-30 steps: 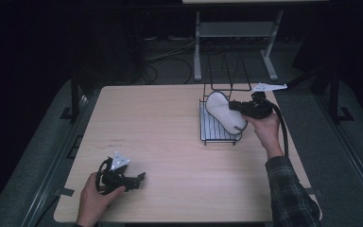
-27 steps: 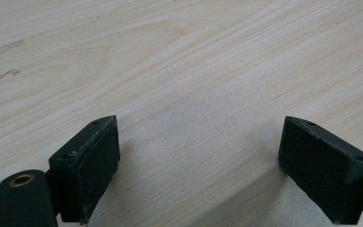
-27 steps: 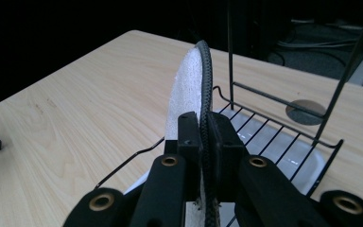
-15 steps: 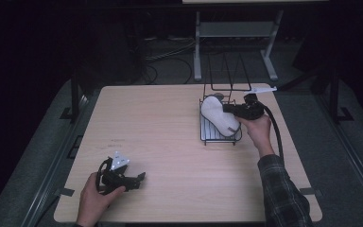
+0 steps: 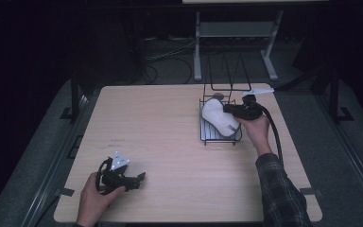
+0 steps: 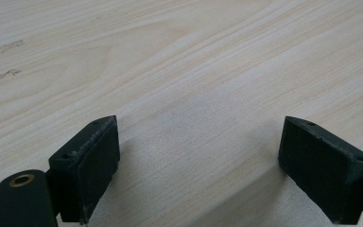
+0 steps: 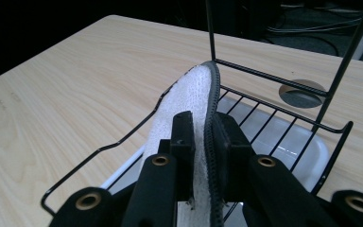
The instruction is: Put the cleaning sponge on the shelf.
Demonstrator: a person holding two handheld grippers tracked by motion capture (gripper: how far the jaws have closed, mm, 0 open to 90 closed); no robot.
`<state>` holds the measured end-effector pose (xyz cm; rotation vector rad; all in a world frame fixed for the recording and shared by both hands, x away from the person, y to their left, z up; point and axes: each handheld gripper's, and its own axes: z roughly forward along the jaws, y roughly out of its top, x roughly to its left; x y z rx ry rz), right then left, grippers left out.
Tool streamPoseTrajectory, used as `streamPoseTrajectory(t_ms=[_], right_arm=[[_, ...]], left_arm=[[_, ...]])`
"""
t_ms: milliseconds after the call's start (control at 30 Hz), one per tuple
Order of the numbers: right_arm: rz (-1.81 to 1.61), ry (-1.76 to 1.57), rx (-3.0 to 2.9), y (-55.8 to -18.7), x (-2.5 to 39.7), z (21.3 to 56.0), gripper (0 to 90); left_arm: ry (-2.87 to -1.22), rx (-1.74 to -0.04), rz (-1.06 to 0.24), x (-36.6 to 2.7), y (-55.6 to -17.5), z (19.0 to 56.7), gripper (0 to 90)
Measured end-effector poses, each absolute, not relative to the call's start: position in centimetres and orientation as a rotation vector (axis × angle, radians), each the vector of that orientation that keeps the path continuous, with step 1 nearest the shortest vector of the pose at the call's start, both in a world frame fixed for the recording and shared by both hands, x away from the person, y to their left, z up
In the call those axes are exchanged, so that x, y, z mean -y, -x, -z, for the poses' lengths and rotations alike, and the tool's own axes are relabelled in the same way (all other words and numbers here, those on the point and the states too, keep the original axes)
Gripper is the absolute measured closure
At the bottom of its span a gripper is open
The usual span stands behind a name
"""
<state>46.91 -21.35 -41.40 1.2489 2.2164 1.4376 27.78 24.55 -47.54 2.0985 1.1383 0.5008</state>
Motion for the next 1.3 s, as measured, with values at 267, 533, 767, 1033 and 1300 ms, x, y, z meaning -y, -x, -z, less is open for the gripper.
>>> streamPoseTrajectory(t_ms=[267, 533, 767, 1033, 1300], right_arm=[[-1.320, -1.242, -2.241, -47.2, 20.9, 42.4, 67.2], [-1.326, -1.250, -2.210, -46.9, 21.7, 41.6, 64.8], [-1.298, -1.228, -2.260, -45.8, 22.8, 41.4, 89.0], [-1.211, -1.230, -2.323, -44.7, 23.0, 42.6, 89.9], [-1.217, -1.210, -2.351, -43.3, 22.8, 43.4, 89.9]], left_arm=[[-2.098, -1.138, -0.501, -24.6, -27.8, 47.5, 12.6], [-2.098, -1.138, -0.501, -24.6, -27.8, 47.5, 12.6], [-2.098, -1.139, -0.501, -24.6, -27.8, 47.5, 12.6], [-2.098, -1.139, -0.501, -24.5, -27.8, 47.5, 12.6], [-2.099, -1.140, -0.501, -24.5, -27.8, 47.5, 12.6]])
